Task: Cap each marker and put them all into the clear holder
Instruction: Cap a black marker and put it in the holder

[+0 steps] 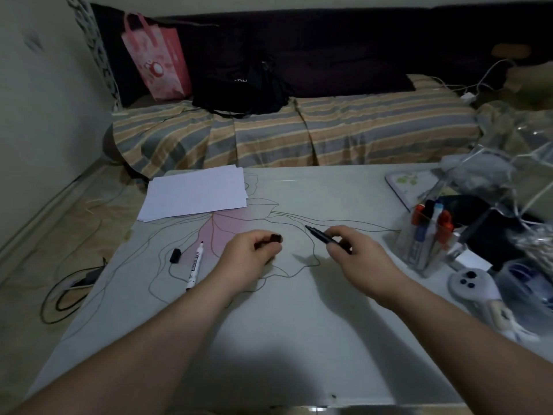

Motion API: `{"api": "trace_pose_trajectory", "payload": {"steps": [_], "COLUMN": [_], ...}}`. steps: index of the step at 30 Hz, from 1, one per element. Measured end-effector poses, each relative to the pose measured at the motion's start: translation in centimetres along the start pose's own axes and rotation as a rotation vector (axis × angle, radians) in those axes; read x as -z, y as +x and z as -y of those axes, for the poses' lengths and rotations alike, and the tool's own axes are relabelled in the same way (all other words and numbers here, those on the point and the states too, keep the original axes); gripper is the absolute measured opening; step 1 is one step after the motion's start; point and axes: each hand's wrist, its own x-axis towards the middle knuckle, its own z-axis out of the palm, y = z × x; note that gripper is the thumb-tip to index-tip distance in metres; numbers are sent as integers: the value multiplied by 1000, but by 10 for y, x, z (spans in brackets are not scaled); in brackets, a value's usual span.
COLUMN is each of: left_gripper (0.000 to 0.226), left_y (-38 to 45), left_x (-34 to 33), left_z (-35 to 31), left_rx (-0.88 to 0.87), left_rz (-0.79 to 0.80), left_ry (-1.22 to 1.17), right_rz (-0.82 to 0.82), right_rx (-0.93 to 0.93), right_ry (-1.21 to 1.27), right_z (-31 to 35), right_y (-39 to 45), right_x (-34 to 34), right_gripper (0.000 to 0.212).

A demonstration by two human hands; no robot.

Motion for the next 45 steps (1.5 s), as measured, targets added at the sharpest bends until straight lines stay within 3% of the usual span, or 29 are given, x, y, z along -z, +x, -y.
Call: {"api": "trace_pose_trajectory", "payload": {"steps": [5,10,19,28,36,40,45], "left_gripper": [31,39,35,13,17,15,13], "left_y": [-6,-6,-8,-23,-23,-24,-27], "left_x": [-16,-24,-26,-26,-21,-21,-27], "left_z": [-22,-31,-36,-43,-45,-50,-56], "left_rx": [-98,-164,-270,-208,-514,-513,-436], "left_rz": [16,22,39,118,-41,-61,-137], "left_ry": [-163,-181,164,155,437,396,336], "right_rz": [-178,-217,-190,-142,-102,-58,-119], "right_rx": [261,380,348,385,396,388,414], "right_ry": [-229,-317,-594,-511,-466,-325,-310], "right_z": [7,6,-1,5,7,9,12], "right_y": [-7,-8,-6,-7,-4,-4,-5], "right_x": [21,27,23,20,21,21,15], "right_gripper": [20,26,25,43,37,30,33]}}
